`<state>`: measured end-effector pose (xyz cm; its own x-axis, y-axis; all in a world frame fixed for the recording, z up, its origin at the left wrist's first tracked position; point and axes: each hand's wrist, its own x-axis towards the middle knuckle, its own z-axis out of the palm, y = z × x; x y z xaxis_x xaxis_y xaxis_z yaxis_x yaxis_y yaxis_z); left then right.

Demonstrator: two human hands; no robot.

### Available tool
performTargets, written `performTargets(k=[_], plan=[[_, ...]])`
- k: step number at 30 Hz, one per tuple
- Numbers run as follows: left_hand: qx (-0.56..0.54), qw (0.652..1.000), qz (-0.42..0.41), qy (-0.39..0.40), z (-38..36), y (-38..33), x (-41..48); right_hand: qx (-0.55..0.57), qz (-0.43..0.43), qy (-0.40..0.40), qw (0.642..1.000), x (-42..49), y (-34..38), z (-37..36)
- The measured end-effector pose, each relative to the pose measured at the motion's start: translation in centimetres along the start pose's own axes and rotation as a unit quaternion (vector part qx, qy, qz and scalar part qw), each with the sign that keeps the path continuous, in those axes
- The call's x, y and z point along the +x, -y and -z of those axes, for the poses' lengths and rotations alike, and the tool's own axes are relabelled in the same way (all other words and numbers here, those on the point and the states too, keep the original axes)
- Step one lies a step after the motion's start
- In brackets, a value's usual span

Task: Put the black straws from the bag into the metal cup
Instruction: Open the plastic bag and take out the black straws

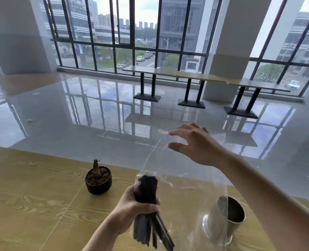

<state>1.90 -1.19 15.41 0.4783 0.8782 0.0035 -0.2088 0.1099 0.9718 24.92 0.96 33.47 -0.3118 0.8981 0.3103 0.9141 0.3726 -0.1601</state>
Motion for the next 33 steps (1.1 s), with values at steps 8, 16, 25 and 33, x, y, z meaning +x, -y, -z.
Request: performTargets(k=[8,16,25,33], plan=[[0.008,0.999,-0.003,-0.036,0.7,0.2,-1.3,0.116,-0.031,-0.052,0.991,0.3,0.1,-2.5],[0.025,0.999,-0.003,-0.038,1.4,0.4,-1.9,0.182,-0.039,0.184,0.965,2.1,-0.7,-3.9],[0.024,0.997,-0.006,-0.069,3.6,0.8,-2.8,0.032,-0.114,0.321,0.940,2.0,-1.1,-4.4],[0.036,0.991,0.040,-0.119,4.3,2.4,-2.0,0.202,-0.012,0.267,0.942,2.3,-0.1,-1.6]])
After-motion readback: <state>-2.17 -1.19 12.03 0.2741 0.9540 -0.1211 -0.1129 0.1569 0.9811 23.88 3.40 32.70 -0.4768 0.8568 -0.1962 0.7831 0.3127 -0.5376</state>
